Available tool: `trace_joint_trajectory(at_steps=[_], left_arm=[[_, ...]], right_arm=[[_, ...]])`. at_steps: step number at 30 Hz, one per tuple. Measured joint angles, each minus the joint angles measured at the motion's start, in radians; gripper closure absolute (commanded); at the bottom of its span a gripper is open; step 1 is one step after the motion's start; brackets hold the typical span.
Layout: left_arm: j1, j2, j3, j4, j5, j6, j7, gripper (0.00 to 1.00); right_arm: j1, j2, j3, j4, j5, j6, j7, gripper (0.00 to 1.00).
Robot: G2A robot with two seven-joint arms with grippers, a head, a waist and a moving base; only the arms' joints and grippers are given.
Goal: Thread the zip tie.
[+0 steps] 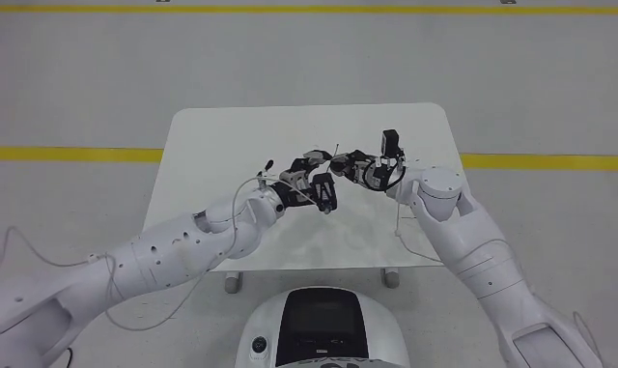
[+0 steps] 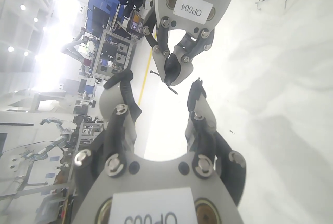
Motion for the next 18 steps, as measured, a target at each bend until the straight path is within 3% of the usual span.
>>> trace_joint_trajectory(at_steps=[6,9,15,18], left_arm=[[-0.006,-0.008,0.0,0.009,0.0,-0.004,-0.009,0.63],[-0.011,-0.011,0.0,0.012,0.0,0.0,-0.021,0.6],[-0.019,-0.016,0.0,0.018,0.0,0.004,-0.039,0.64],[-0.025,-0.018,0.0,0.02,0.0,-0.002,-0.043,0.7]], right_arm=[[-0.001,0.0,-0.007,-0.002,-0.009,0.0,-0.018,1.0],[0.002,0.0,-0.009,0.002,-0.006,0.0,-0.02,1.0],[0.006,0.002,-0.01,0.008,-0.005,0.0,-0.019,1.0],[0.008,0.004,-0.012,0.008,-0.005,0.0,-0.02,1.0]])
